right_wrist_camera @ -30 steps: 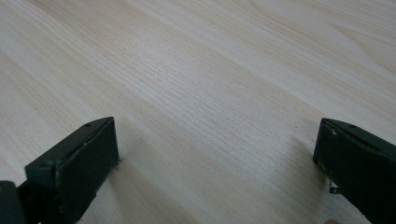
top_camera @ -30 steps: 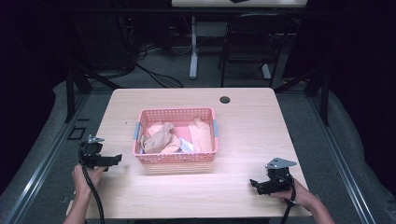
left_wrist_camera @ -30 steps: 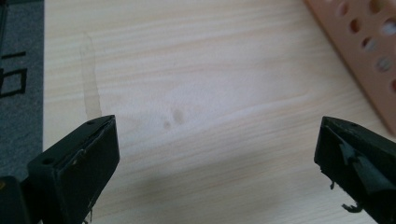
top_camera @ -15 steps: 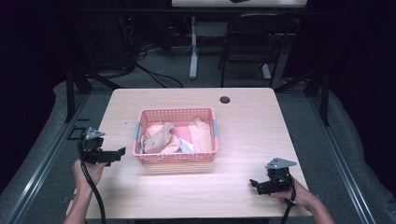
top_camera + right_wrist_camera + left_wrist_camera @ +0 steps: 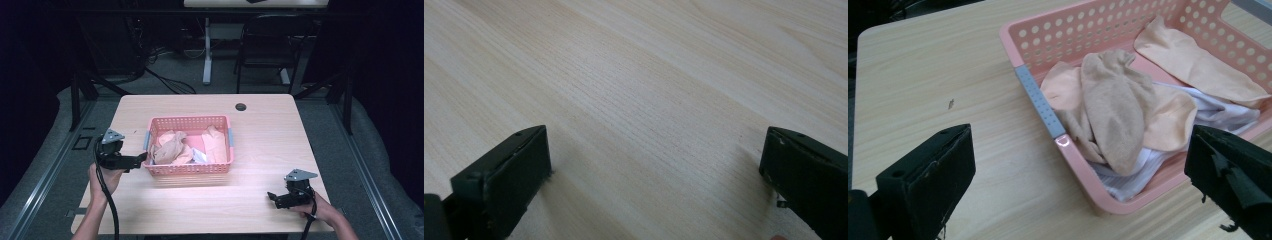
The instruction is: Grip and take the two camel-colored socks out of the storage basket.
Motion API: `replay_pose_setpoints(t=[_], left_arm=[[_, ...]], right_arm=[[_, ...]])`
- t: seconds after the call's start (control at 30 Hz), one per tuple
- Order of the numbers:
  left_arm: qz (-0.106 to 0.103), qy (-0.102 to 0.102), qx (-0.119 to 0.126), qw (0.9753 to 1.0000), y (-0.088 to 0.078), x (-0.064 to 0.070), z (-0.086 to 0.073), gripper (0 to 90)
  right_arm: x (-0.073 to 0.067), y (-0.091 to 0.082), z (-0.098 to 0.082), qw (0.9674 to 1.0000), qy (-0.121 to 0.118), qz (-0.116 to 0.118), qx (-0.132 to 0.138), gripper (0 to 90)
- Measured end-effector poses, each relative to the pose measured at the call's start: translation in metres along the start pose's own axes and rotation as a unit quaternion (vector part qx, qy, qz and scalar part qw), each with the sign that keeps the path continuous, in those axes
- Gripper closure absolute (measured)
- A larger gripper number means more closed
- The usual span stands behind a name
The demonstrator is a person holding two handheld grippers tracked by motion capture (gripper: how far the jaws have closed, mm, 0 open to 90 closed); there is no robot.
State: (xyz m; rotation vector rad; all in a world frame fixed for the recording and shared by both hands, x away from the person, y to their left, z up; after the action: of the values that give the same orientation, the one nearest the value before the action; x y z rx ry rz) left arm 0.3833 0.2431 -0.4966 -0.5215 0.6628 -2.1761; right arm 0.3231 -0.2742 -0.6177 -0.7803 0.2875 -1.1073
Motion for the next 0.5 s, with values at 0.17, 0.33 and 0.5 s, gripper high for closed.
replay_pose_setpoints(t=[0.17,0.33,0.5], left_arm=[[-0.008,0.006,-0.004,0.9999,0.008,0.005,0.005,0.1],[-0.022,0.009,-0.014,0.9996,0.022,0.010,0.014,0.0],[-0.029,0.014,-0.021,0.9993,0.033,0.015,0.021,0.1]], right_arm=[[0.000,0.000,0.000,1.0000,0.000,0.000,0.000,0.0],[0.000,0.000,0.000,1.0000,0.000,0.000,0.000,0.0],[0.000,0.000,0.000,1.0000,0.000,0.000,0.000,0.0]])
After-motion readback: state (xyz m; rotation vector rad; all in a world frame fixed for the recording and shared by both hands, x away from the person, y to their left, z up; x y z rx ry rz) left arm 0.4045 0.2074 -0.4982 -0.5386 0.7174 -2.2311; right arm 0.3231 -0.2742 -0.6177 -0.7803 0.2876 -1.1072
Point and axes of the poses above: each handheld gripper's, and its own axes: y roughly forward along the jaws, z roughly out of its top, x roughly to its right, the point moved 4 cm from there along y, roughly forward along the jaws, and after that the axes turned 13 degrees about -z, right-handed, at the moved point
